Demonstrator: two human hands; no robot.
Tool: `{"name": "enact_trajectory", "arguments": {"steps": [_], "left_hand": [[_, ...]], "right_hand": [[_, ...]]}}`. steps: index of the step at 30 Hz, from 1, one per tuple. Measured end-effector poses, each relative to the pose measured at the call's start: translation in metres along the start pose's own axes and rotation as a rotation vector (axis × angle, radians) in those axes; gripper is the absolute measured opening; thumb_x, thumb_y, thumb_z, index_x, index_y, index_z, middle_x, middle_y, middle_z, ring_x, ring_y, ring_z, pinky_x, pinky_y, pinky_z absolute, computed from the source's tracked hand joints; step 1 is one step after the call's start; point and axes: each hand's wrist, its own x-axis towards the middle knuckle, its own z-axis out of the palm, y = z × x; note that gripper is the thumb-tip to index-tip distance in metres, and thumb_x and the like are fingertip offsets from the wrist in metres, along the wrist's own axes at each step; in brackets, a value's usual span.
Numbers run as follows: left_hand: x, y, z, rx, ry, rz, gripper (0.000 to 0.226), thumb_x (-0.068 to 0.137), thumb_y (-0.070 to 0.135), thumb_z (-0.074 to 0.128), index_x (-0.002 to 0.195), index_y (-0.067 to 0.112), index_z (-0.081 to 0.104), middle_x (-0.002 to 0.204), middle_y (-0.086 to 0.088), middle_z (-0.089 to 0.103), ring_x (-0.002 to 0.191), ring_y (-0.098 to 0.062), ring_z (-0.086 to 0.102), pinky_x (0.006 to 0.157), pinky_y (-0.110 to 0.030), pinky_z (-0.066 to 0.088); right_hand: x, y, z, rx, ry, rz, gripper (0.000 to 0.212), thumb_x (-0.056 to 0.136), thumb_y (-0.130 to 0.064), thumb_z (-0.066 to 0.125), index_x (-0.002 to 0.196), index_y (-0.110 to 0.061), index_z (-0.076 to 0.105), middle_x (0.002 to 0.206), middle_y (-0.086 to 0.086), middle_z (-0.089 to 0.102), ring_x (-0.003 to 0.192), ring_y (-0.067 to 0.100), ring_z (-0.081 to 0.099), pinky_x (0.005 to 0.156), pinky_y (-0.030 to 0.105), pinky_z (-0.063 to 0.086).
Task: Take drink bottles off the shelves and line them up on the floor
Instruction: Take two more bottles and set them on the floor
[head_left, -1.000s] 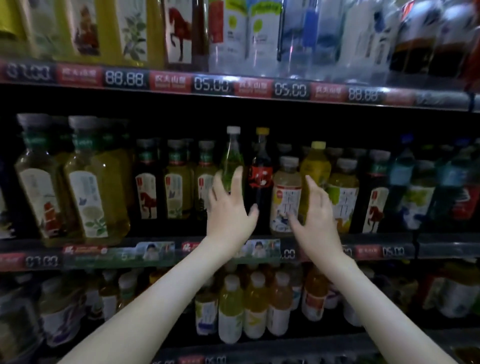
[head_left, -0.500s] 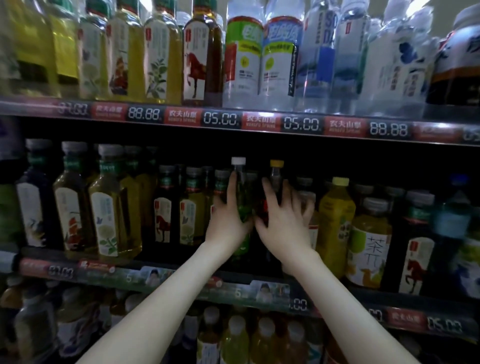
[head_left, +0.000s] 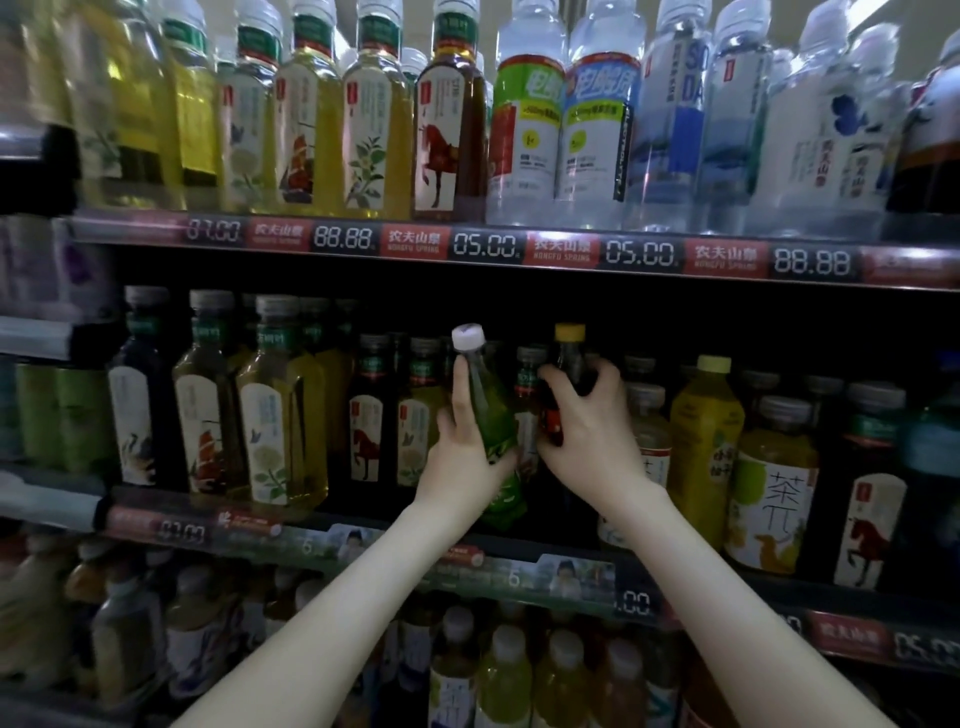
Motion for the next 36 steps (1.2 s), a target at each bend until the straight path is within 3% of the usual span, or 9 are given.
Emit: {"name": "enact_trajectory", "arguments": {"steps": [1,3,6,11,18,20,26,32,36], "left_hand": [[-0.003,0.0,-0.001,0.001,0.012,0.013,0.118,0.087,0.033,0.067,0.116,0.062,-0.044,0.143,-0.016,0.029,0.103,-0.033,0.059,0.078,-0.04,0.053],[-0.011,-0.001,-0.004,0.01,0.011,0.03,0.113,0.089,0.036,0.064,0.121,0.058,-0.042,0.148,-0.013,0.023,0.11,-0.031,0.057,0.076,-0.035,0.048],[-0.023,-0.001,-0.01,-0.016,0.017,0.061,0.105,0.09,0.037,0.06,0.121,0.06,-0.037,0.15,-0.011,0.02,0.11,-0.029,0.057,0.073,-0.031,0.046],[-0.037,0.0,-0.031,-0.078,0.169,0.163,0.1,0.087,0.032,0.066,0.129,0.057,-0.022,0.148,-0.022,0.026,0.093,-0.031,0.065,0.067,-0.028,0.05],[-0.067,0.001,-0.077,-0.101,0.274,0.359,0.121,0.076,0.022,0.079,0.143,0.044,-0.02,0.137,-0.033,0.04,0.107,-0.032,0.057,0.076,-0.029,0.048],[-0.09,0.005,-0.085,-0.175,0.18,0.325,0.12,0.077,0.023,0.078,0.142,0.046,-0.02,0.141,-0.03,0.037,0.108,-0.033,0.058,0.079,-0.026,0.042],[-0.181,0.013,-0.082,-0.278,-0.169,0.072,0.114,0.082,0.031,0.073,0.124,0.067,-0.027,0.148,-0.011,0.032,0.11,-0.032,0.059,0.075,-0.027,0.042],[-0.268,0.004,-0.04,-0.223,-0.568,-0.097,0.113,0.085,0.038,0.068,0.121,0.068,-0.034,0.148,-0.004,0.029,0.103,-0.027,0.061,0.076,-0.036,0.055],[-0.319,0.004,0.006,-0.114,-0.79,-0.192,0.118,0.08,0.034,0.069,0.127,0.061,-0.035,0.141,-0.008,0.039,0.096,-0.031,0.064,0.079,-0.042,0.054]], "right_hand": [[-0.003,-0.004,-0.003,0.024,-0.002,-0.026,0.066,0.083,-0.022,0.064,0.141,-0.025,0.033,0.139,0.021,0.019,0.124,0.045,0.032,0.093,0.049,0.048],[-0.01,-0.009,-0.006,-0.001,-0.032,-0.045,0.068,0.086,-0.019,0.061,0.143,-0.03,0.027,0.143,0.018,0.013,0.122,0.044,0.036,0.075,0.042,0.054],[-0.015,-0.015,-0.01,-0.066,-0.057,-0.032,0.074,0.089,-0.019,0.059,0.147,-0.038,0.017,0.149,0.018,0.011,0.128,0.041,0.028,0.073,0.041,0.051],[-0.033,-0.024,-0.019,-0.024,-0.042,-0.064,0.066,0.083,-0.008,0.068,0.139,-0.027,0.039,0.142,0.022,0.027,0.125,0.043,0.031,0.075,0.05,0.055],[-0.079,-0.068,-0.054,0.073,0.236,-0.018,0.063,0.081,-0.01,0.073,0.128,-0.032,0.038,0.135,0.004,0.022,0.121,0.043,0.035,0.06,0.04,0.053],[-0.098,-0.082,-0.066,0.049,0.228,-0.027,0.063,0.08,-0.01,0.074,0.128,-0.032,0.038,0.134,0.004,0.022,0.121,0.041,0.037,0.06,0.037,0.052],[-0.183,-0.096,-0.074,0.181,0.057,0.155,0.064,0.077,-0.01,0.076,0.127,-0.034,0.042,0.136,0.011,0.029,0.125,0.034,0.039,0.084,0.033,0.045],[-0.296,-0.061,-0.067,0.222,-0.166,0.381,0.061,0.078,-0.014,0.075,0.125,-0.038,0.043,0.133,0.005,0.028,0.126,0.031,0.036,0.094,0.033,0.044],[-0.371,-0.018,-0.048,0.242,-0.319,0.501,0.059,0.078,-0.016,0.076,0.127,-0.033,0.048,0.13,0.003,0.029,0.126,0.03,0.037,0.097,0.03,0.041]]}}
